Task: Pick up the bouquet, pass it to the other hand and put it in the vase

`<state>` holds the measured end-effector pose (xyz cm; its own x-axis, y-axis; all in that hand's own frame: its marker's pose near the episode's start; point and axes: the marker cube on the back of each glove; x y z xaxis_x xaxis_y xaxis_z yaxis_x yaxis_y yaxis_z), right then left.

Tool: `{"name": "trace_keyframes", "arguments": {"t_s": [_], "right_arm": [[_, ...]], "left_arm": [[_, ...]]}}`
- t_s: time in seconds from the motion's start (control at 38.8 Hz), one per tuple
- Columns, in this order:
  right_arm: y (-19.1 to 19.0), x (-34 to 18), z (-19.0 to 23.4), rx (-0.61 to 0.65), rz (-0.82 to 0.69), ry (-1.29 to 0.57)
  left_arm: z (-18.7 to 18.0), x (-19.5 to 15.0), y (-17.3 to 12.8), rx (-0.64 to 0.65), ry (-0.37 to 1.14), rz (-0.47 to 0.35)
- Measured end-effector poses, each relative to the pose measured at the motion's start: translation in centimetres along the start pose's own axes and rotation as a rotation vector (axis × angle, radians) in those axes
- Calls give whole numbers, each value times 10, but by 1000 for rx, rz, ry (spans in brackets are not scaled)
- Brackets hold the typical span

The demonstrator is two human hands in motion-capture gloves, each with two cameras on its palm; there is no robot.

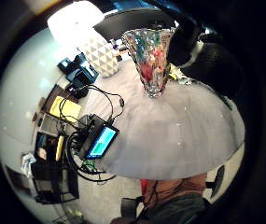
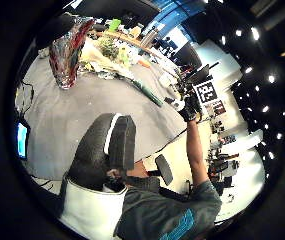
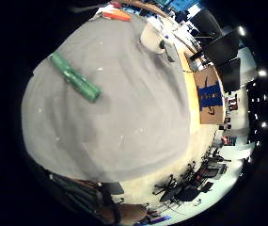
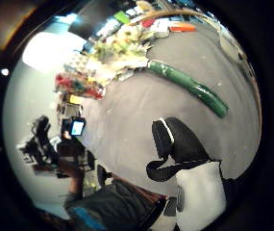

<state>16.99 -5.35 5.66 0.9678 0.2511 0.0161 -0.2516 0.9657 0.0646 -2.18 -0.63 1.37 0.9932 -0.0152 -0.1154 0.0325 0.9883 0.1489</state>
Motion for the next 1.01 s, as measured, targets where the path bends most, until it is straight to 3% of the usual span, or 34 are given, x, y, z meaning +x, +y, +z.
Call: {"name": "trace_keyframes", "arguments": {"t_s": [0.23,0.41,0.75,1.01], "right_arm": [[-57,31,71,-54,56,-63],[-3,7,39,-185,109,-59],[-6,-12,61,-297,99,-189],[-12,-9,49,-101,153,40]], "left_arm": [[4,-2,1,32,14,-9],[14,-3,2,15,25,-23],[28,-7,0,-13,35,-33],[28,-8,1,-2,45,-37]]}}
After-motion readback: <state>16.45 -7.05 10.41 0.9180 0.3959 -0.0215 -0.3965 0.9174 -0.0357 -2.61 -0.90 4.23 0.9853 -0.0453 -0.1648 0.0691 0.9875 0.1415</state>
